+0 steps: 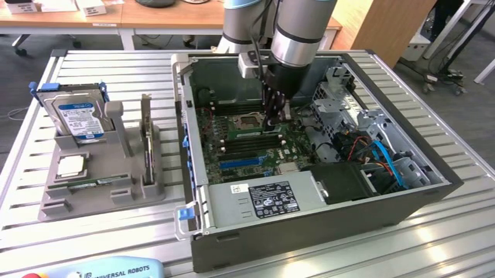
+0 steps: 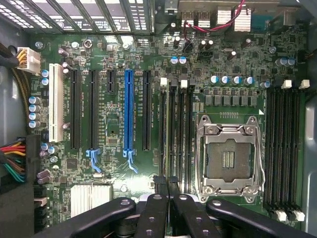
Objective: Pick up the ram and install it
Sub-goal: 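Insert the ram into the slot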
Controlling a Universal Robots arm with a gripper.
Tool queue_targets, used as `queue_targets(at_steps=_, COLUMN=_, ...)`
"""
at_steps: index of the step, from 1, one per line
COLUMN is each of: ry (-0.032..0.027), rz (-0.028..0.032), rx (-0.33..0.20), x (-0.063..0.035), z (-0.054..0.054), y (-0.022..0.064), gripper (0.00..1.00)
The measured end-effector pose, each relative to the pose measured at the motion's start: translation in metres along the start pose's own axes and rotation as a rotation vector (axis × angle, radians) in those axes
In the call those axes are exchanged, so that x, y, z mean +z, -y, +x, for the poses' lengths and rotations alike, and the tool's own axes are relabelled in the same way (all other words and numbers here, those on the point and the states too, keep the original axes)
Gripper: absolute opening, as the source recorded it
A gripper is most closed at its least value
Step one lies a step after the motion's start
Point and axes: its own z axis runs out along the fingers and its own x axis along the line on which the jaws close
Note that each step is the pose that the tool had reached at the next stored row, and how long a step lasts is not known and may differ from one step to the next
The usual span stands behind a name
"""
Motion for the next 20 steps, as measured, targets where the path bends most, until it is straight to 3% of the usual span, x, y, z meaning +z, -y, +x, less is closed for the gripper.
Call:
queue_targets(at_steps=7, ry=0.0000, rz=0.0001, rx=-0.003, x=0.0065, z=0.0000, y=0.0003, gripper=0.12)
queue_targets(at_steps=20, ry=0.0000, rz=0.0000, rx=-0.003, x=0.0090, z=0.0025, y=0.0004, gripper=0.12)
